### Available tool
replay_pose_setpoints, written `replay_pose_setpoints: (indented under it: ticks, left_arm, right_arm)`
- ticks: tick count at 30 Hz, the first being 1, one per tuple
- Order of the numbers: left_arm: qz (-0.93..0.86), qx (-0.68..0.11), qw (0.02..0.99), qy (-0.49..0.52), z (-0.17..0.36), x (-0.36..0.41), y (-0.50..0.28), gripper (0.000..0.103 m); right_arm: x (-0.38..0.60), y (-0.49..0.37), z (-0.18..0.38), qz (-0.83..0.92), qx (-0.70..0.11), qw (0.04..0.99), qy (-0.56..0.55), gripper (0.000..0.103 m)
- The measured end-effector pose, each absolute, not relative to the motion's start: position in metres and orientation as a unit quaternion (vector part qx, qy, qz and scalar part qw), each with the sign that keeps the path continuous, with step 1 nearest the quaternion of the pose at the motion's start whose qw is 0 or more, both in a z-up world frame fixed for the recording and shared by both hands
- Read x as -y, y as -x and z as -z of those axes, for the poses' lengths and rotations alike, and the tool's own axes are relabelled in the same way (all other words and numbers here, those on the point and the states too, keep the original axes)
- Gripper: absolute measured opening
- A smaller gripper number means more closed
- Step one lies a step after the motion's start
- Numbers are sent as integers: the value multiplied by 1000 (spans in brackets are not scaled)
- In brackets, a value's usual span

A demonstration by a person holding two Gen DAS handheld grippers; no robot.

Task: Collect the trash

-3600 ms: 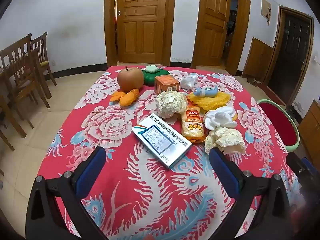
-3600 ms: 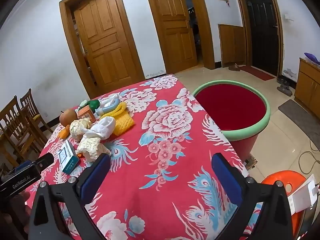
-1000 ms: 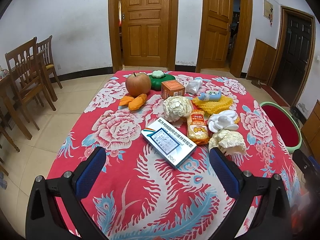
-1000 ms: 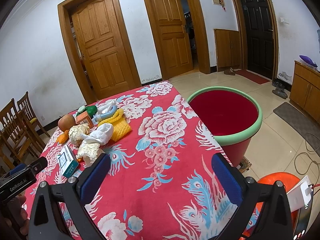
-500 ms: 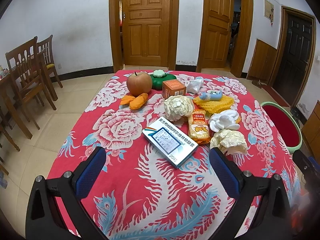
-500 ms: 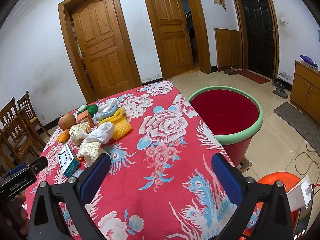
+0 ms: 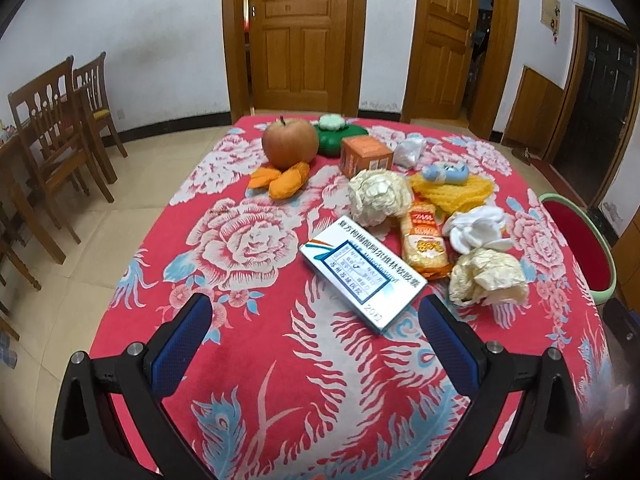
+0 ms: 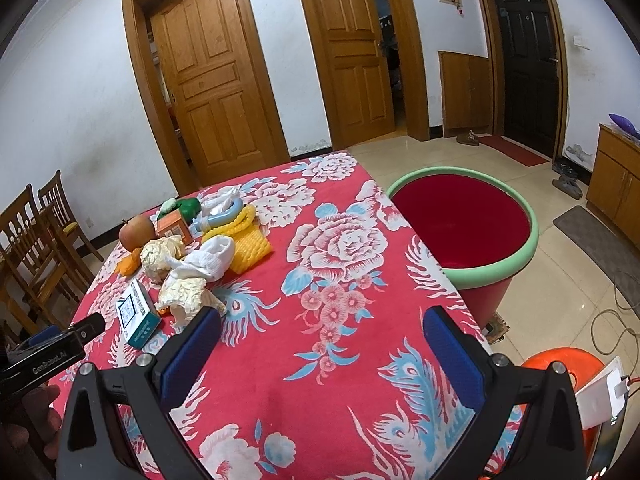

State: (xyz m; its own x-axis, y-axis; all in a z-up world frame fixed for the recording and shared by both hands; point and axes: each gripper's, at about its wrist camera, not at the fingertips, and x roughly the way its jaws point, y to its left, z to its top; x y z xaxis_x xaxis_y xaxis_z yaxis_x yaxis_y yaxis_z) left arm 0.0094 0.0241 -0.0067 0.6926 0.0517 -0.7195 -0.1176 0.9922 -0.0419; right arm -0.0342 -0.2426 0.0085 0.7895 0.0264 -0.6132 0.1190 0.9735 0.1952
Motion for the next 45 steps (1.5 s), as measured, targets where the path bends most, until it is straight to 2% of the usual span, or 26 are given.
replay_pose_setpoints:
  ticks: [18, 23, 26, 27, 28, 31, 41, 42, 43, 45]
  left_arm:
    - [-25, -452, 890, 58, 39, -3, -81, 101]
    - [-4, -466, 881, 77, 50, -9, -83, 90]
    - [5, -460, 884, 87, 48, -16, -79, 76]
    - [12, -459, 884, 92, 47, -19, -78, 67]
    - [21, -458, 883, 98, 46, -22, -77, 65]
    - [37, -459, 880, 116, 45, -30, -74, 62]
    - [73, -437, 888, 125, 34, -45, -65, 59]
    - [81, -437, 887, 126, 34, -45, -65, 59]
    - [92, -438, 885, 128, 34, -44, -66, 59]
    - [102, -441, 883, 126, 36, -43, -67, 59]
  right_arm:
    - [246, 4, -9, 35, -350, 930, -107, 103]
    - [241, -6, -8, 31, -358, 928, -98, 103]
    - [235, -11, -8, 30, -363, 927, -94, 103]
    - [232, -12, -8, 30, -365, 926, -91, 103]
    - [229, -13, -8, 30, -367, 926, -88, 103]
    - [218, -17, -9, 27, -374, 924, -81, 103]
    - [171, -34, -6, 4, -403, 913, -62, 103]
    - [166, -35, -4, 1, -406, 912, -60, 100]
    - [161, -37, -2, -3, -409, 911, -57, 93]
    - [155, -41, 1, -8, -414, 908, -54, 85]
